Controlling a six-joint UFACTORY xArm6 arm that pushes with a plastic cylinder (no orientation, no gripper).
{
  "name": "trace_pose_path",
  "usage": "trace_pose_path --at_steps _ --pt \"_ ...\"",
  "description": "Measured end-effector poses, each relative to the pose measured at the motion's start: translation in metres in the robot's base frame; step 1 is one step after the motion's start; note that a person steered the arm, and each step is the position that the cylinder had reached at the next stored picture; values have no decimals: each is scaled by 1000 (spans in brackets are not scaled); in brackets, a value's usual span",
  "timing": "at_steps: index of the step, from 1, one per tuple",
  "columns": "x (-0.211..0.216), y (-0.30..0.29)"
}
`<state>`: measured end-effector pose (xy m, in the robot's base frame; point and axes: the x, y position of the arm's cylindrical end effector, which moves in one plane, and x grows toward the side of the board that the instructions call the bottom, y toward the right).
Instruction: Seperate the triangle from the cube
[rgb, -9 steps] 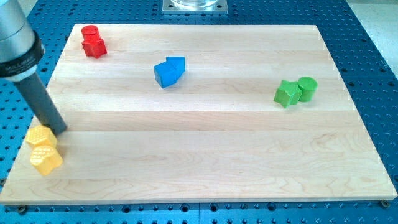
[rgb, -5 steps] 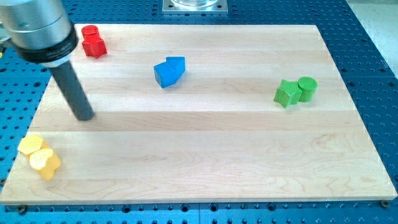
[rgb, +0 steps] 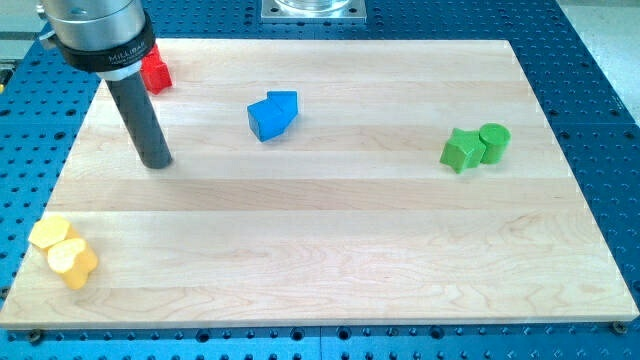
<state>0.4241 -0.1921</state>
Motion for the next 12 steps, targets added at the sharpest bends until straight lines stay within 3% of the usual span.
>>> trace_pose_path --at_steps 5,7,8,9,10,11,12 --pt "-27 1" --pt "-53 45" --pt "-106 95" --pt "-121 142" --pt "-65 168" --pt "-97 195" --pt "-98 135"
